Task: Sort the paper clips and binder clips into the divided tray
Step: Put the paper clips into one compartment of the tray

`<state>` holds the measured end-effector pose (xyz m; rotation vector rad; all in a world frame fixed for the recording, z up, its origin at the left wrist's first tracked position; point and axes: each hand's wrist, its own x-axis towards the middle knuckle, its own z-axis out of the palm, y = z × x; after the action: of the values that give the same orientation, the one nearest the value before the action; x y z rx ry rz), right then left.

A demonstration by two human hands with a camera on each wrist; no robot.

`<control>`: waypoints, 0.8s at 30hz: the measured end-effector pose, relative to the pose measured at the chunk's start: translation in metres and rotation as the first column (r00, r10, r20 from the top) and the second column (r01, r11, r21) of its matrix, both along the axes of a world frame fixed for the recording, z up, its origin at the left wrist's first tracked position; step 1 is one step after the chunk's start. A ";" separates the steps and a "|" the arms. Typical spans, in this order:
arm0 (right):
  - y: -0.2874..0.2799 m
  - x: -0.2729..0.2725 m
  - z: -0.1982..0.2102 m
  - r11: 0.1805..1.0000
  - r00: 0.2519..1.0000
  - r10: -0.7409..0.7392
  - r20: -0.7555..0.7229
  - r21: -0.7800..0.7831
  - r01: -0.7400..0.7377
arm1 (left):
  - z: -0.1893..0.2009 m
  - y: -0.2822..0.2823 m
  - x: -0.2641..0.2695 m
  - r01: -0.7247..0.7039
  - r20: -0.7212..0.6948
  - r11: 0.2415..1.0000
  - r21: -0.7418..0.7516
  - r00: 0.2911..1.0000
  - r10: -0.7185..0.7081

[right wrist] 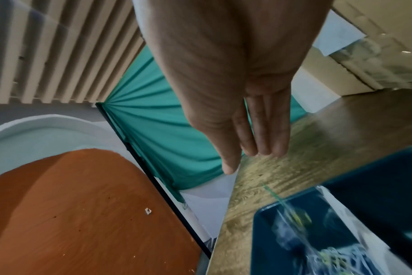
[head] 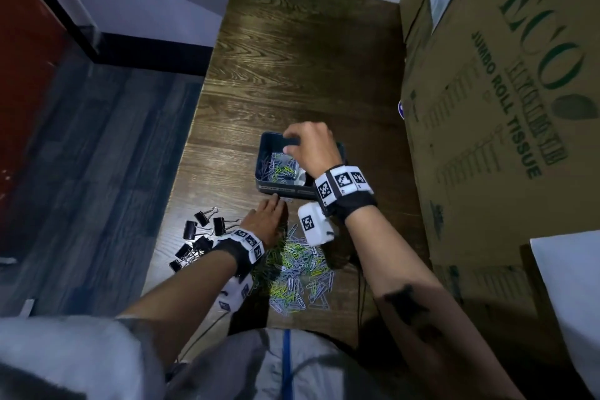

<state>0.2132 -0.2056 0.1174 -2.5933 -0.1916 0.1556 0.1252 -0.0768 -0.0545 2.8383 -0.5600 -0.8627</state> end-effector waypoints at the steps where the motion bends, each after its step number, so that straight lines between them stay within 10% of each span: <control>1: -0.003 -0.005 -0.007 1.000 1.000 -0.006 -0.001 -0.003 0.006 | 0.000 -0.002 0.001 -0.015 -0.026 1.000 0.009 1.000 0.016; 8: -0.034 -0.092 -0.074 0.999 0.976 -0.042 -0.213 0.009 0.045 | -0.010 0.002 -0.014 0.107 -0.019 0.994 0.002 0.994 -0.107; 16: -0.065 -0.177 -0.128 0.953 0.760 -0.050 -0.648 -0.259 -0.157 | -0.008 0.027 -0.076 0.287 0.037 0.953 -0.094 0.958 -0.285; 24: -0.043 -0.197 -0.143 0.943 0.895 -0.015 -0.446 -0.304 -0.136 | 0.001 0.017 -0.076 0.255 0.083 0.965 -0.060 0.965 -0.250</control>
<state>0.0161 -0.2487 -0.0257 -2.7916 -0.0838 0.8617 0.0496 -0.0597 -0.0536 2.7840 -0.9605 -0.7570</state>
